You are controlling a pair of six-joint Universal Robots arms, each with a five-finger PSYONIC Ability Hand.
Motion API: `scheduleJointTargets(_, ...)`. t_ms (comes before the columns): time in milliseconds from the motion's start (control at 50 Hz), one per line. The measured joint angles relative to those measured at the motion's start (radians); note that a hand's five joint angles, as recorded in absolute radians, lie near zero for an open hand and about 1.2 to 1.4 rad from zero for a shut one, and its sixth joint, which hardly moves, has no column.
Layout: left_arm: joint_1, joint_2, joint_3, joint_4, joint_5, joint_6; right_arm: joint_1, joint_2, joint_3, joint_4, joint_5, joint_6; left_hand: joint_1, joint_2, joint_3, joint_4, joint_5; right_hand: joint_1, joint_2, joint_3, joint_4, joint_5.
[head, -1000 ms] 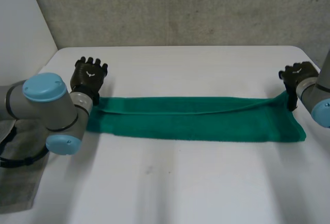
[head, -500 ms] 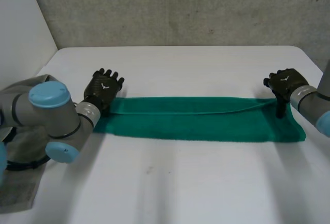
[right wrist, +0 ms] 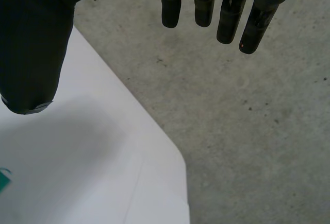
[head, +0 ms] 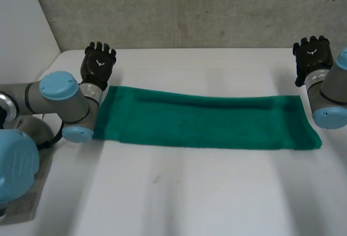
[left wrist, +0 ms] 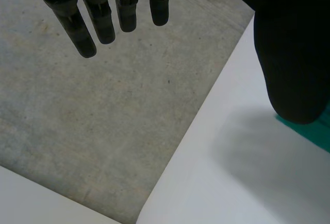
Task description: Fold the laundry.
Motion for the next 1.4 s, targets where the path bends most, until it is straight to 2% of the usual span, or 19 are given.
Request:
scheduleJointTargets(120, -0.001, 0.101, -0.12, -0.002, 0.0, -0.015, 0.005, -0.057, 0.029, 0.139, -0.003, 0.013, 0.0, 0.0, 0.0, 0.0, 0.0, 0.0, 0.0, 0.0, 0.0, 0.0)
scheduleJointTargets(200, 0.0, 0.212, -0.253, -0.01, 0.001, -0.032, 0.004, -0.149, 0.115, 0.231, -0.024, 0.013, 0.0, 0.0, 0.0, 0.0, 0.0, 0.0, 0.0, 0.0, 0.0, 0.0)
scheduleJointTargets(320, 0.001, 0.355, -0.424, -0.022, 0.004, -0.085, -0.012, -0.311, 0.314, 0.282, -0.092, 0.003, 0.0, 0.0, 0.0, 0.0, 0.0, 0.0, 0.0, 0.0, 0.0, 0.0)
scheduleJointTargets(340, 0.001, 0.405, -0.483, -0.026, 0.008, -0.108, -0.028, -0.368, 0.399, 0.288, -0.124, -0.001, 0.0, 0.0, 0.0, 0.0, 0.0, 0.0, 0.0, 0.0, 0.0, 0.0)
scheduleJointTargets(480, -0.004, 0.563, -0.685, -0.032, 0.042, -0.211, -0.094, -0.5, 0.666, 0.292, -0.229, -0.012, 0.0, 0.0, 0.0, 0.0, 0.0, 0.002, 0.003, 0.004, 0.002, 0.001)
scheduleJointTargets(540, -0.009, 0.59, -0.732, -0.032, 0.054, -0.24, -0.109, -0.513, 0.728, 0.285, -0.25, -0.014, 0.0, 0.0, 0.0, 0.0, 0.0, 0.004, 0.012, 0.019, 0.007, 0.009)
scheduleJointTargets(640, -0.019, 0.609, -0.787, -0.031, 0.064, -0.274, -0.132, -0.499, 0.797, 0.236, -0.274, -0.015, 0.0, 0.0, 0.0, 0.0, 0.0, 0.151, 0.187, 0.195, 0.176, 0.153)
scheduleJointTargets(800, -0.023, 0.604, -0.795, -0.031, 0.064, -0.278, -0.144, -0.418, 0.798, 0.143, -0.276, -0.016, 0.0, 0.0, 0.0, 0.0, 0.0, 0.199, 0.245, 0.255, 0.24, 0.211)
scheduleJointTargets(940, -0.019, 0.602, -0.793, -0.031, 0.063, -0.276, -0.149, -0.378, 0.782, 0.128, -0.272, -0.019, 0.0, 0.0, 0.0, 0.0, 0.0, 0.259, 0.321, 0.321, 0.303, 0.268)
scheduleJointTargets(960, -0.018, 0.602, -0.793, -0.031, 0.063, -0.276, -0.151, -0.373, 0.779, 0.128, -0.271, -0.02, 0.0, 0.0, 0.0, 0.0, 0.0, 0.547, 0.679, 0.675, 0.658, 0.52)
scheduleJointTargets(980, -0.018, 0.602, -0.793, -0.031, 0.063, -0.276, -0.156, -0.369, 0.775, 0.127, -0.27, -0.022, 0.0, 0.0, 0.0, 0.0, 0.0, 0.587, 0.864, 0.858, 0.83, 0.577)
scheduleJointTargets(1020, -0.018, 0.602, -0.793, -0.031, 0.062, -0.276, -0.164, -0.367, 0.773, 0.125, -0.267, -0.025, 0.0, 0.0, 0.0, 0.0, 0.0, 0.587, 0.864, 0.858, 0.83, 0.577)
scheduleJointTargets(1040, -0.018, 0.601, -0.794, -0.031, 0.062, -0.276, -0.169, -0.367, 0.772, 0.124, -0.265, -0.026, 0.0, 0.0, 0.0, 0.0, 0.0, 0.588, 0.942, 0.941, 0.927, 0.583)
scheduleJointTargets(1100, -0.019, 0.601, -0.794, -0.032, 0.061, -0.277, -0.203, -0.378, 0.774, 0.114, -0.251, -0.031, 0.0, 0.0, 0.0, 0.0, 0.0, 0.586, 0.952, 0.965, 0.954, 0.676)
scheduleJointTargets(1160, -0.022, 0.603, -0.798, -0.032, 0.06, -0.278, -0.243, -0.405, 0.774, 0.102, -0.242, -0.036, 0.0, 0.0, 0.0, 0.0, 0.0, 0.748, 0.952, 0.965, 0.955, 0.773)
scheduleJointTargets(1240, -0.025, 0.614, -0.808, -0.033, 0.059, -0.28, -0.32, -0.444, 0.766, 0.096, -0.237, -0.068, 0.0, 0.0, 0.0, 0.0, 0.0, 0.772, 0.952, 0.965, 0.955, 0.8)
scheduleJointTargets(1400, -0.027, 0.638, -0.82, -0.035, 0.058, -0.283, -0.443, -0.463, 0.739, 0.109, -0.238, -0.243, 0.0, 0.0, 0.0, 0.0, 0.0, 0.78, 0.952, 0.965, 0.955, 0.849)
